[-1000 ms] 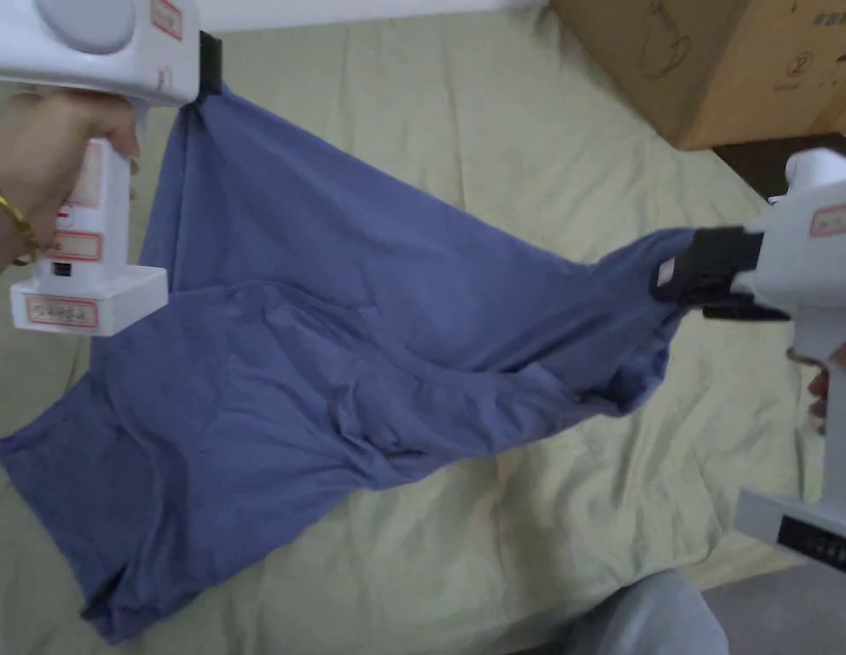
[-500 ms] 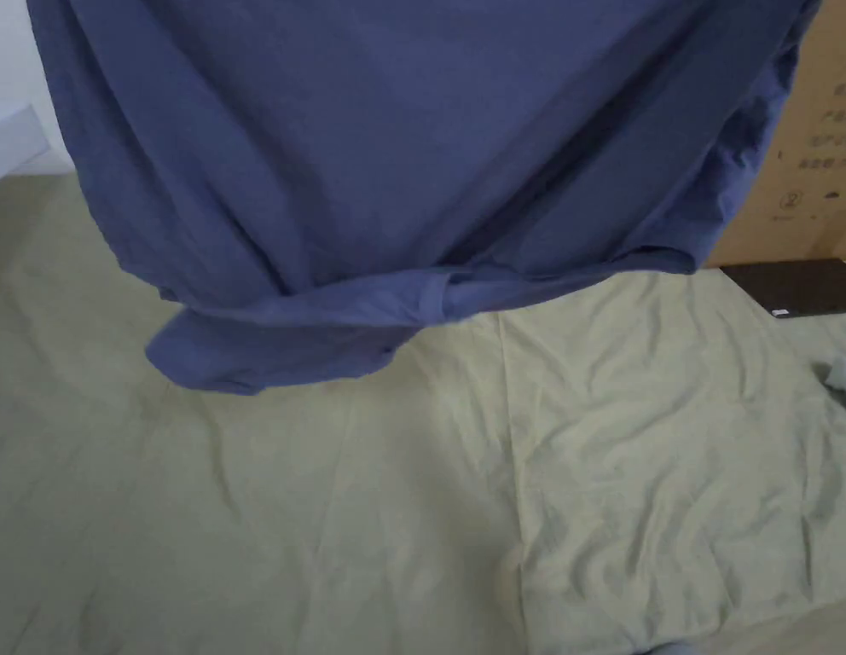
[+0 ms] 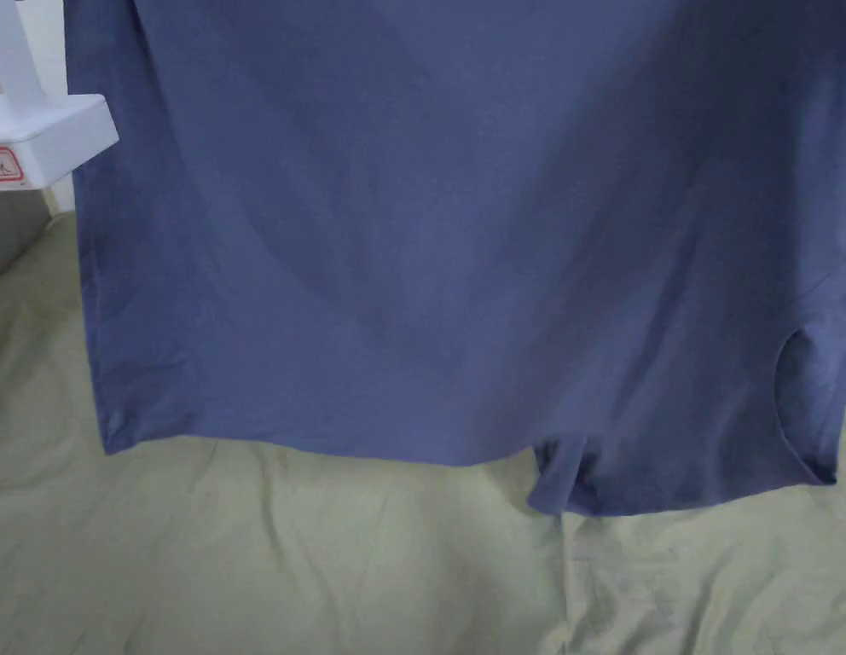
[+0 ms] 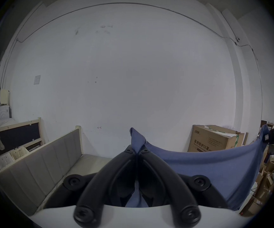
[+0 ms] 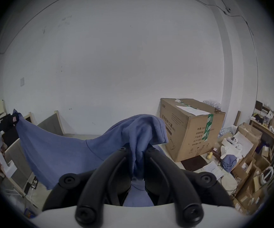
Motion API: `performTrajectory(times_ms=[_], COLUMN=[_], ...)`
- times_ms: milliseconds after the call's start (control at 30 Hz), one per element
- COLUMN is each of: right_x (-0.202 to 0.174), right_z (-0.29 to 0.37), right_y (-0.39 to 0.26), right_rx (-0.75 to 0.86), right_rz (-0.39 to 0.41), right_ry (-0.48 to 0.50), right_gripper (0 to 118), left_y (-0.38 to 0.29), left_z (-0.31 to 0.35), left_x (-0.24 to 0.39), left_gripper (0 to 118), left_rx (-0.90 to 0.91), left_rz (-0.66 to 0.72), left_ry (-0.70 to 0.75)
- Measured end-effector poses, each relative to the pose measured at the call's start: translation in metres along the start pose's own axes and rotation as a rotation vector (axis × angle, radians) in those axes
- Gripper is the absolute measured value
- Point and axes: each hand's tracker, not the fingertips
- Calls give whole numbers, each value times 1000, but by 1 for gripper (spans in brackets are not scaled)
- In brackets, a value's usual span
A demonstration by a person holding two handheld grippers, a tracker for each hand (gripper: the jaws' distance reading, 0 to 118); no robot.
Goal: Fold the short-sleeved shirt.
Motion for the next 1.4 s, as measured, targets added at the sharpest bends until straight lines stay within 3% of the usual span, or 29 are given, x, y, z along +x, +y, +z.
performTrajectory(times_ms=[200, 300, 367, 400, 500, 533, 667, 933, 1200, 1400], right_x=[-24, -41, -50, -53, -63, -66, -91, -134, -153, -131], right_z=[-48, -79, -100, -111, -149, -162, -210, -267, -309, -323], right_y=[30, 46, 60, 67, 88, 94, 115, 129, 53, -54], right_rx=[-1, 21, 48, 64, 92, 107, 184, 346, 299, 40], right_rz=[189, 240, 232, 230, 215, 196, 152, 152, 208, 113], right_ry=[-104, -152, -152, -158, -183, -195, -256, -360, -325, -188], right_gripper=[13, 13, 13, 13, 13, 13, 13, 13, 13, 13], left_y=[8, 6, 7, 20, 24, 31, 48, 41, -40, -145], left_z=[-36, -36, -36, -92, -99, -149, -213, -278, -313, -298], left_x=[0, -2, -3, 10, 7, 17, 16, 9, -13, -28], left_gripper=[1, 1, 1, 1, 1, 1, 0, 1, 1, 1], left_rx=[-21, -27, -25, -30, -23, -14, 43, 109, -19, -246], left_rz=[25, -9, -1, 7, 24, 14, -92, -95, -168, -110], left_ry=[26, 67, 86, 99, 128, 137, 222, 300, 341, 289])
